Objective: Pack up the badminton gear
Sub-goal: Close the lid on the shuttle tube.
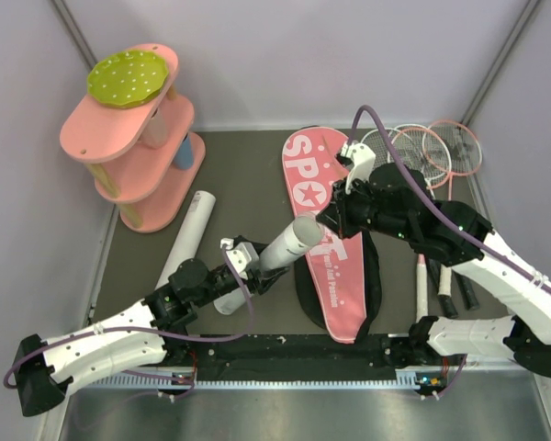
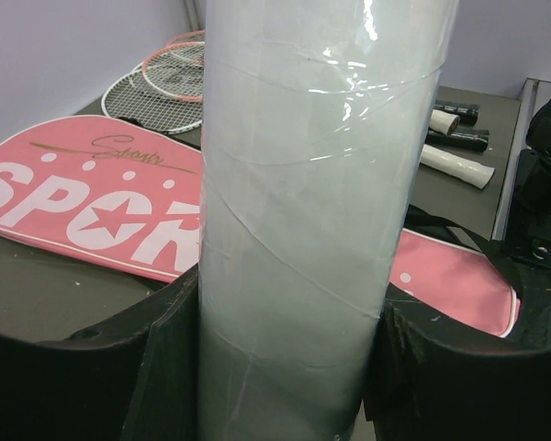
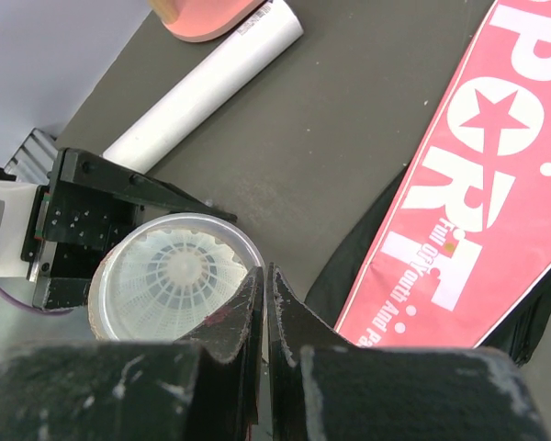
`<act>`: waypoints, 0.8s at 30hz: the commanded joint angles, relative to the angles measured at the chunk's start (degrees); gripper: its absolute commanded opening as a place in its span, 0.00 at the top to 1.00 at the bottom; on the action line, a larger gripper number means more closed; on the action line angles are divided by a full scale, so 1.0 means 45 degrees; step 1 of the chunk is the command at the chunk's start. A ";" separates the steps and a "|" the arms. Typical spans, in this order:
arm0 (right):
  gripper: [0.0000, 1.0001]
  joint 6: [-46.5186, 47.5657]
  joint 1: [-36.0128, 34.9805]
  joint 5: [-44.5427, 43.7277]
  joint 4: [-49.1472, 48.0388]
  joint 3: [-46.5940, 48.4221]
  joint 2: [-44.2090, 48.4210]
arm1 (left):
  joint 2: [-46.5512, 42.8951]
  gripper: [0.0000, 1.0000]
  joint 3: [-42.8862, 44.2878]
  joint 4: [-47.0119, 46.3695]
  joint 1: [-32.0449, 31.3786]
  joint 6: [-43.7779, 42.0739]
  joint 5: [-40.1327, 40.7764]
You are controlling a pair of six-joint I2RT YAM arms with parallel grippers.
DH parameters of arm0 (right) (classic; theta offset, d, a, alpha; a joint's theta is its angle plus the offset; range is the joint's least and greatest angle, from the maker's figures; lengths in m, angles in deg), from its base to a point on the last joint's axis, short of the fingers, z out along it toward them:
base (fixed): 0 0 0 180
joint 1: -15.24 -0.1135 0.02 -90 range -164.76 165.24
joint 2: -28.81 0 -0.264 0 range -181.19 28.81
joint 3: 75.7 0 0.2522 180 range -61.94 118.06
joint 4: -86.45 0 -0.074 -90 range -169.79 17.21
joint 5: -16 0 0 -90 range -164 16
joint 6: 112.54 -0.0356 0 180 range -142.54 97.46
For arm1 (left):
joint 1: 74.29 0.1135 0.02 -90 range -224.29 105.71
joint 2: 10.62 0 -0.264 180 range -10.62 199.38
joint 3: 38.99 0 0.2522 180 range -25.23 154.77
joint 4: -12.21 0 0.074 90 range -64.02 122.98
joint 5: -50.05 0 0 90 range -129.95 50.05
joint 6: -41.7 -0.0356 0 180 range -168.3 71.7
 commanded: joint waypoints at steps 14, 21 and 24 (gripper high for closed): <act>1.00 0.1358 -0.1590 -0.2016 0.0390 0.0019 -0.0571 | -0.0296 0.83 0.0365 -0.0191 -0.0032 0.0390 0.0066; 1.00 0.2862 -0.1649 -0.1490 0.0975 0.0293 -0.0786 | -0.0101 0.84 0.0931 0.1195 -0.0032 -0.0487 -0.0266; 1.00 0.3370 -0.1649 -0.1254 0.1210 0.0293 -0.0747 | -0.0120 0.83 0.1107 0.1762 -0.0032 -0.0762 -0.0324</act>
